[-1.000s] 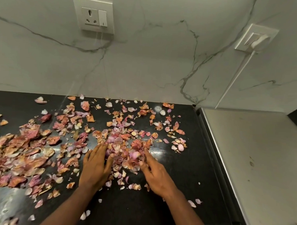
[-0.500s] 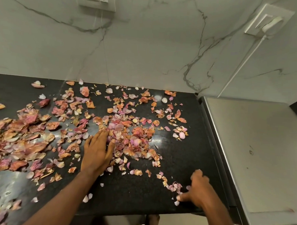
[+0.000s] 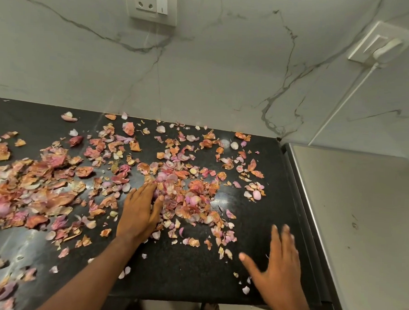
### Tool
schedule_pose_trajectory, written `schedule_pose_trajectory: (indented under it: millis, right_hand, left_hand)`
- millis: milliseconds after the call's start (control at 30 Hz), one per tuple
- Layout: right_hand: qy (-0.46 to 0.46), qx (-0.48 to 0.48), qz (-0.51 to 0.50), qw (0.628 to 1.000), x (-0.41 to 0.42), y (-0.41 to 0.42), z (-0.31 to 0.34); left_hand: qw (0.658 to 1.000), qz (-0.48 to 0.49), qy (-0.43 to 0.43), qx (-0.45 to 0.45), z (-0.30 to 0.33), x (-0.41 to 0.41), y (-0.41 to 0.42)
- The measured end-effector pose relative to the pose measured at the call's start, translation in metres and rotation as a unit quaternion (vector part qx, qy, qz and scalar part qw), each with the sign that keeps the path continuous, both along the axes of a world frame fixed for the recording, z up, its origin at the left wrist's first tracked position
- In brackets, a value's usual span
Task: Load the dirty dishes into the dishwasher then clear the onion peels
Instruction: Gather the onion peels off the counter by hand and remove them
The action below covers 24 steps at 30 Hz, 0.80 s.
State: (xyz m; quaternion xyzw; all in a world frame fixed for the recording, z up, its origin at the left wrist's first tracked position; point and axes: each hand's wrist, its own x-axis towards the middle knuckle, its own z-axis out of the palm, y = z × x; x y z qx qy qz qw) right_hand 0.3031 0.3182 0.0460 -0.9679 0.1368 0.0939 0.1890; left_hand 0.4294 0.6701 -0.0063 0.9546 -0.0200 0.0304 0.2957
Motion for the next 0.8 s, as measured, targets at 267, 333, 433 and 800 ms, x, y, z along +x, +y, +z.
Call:
schedule_pose_trajectory:
  millis: [267,333,433,800]
  right_hand:
    - [-0.032,-0.060,0.161,0.985,0.006,0.047,-0.054]
    - [-0.065,-0.054,0.168,0.982,0.033,0.050,-0.050]
    - [-0.116,0.015,0.130,0.985,0.073,0.050,-0.049]
    - [0.000,0.096,0.068,0.993,0.010,0.005,0.011]
  left_hand:
    - [0.999,0.008,-0.002,-0.037,0.006,-0.003,-0.002]
    - [0.999,0.008,-0.001,-0.036,0.005,-0.004,-0.003]
    - [0.999,0.003,-0.004,-0.048,0.006,-0.005,-0.003]
    - [0.988,0.051,-0.020,-0.146,0.008,-0.012,-0.001]
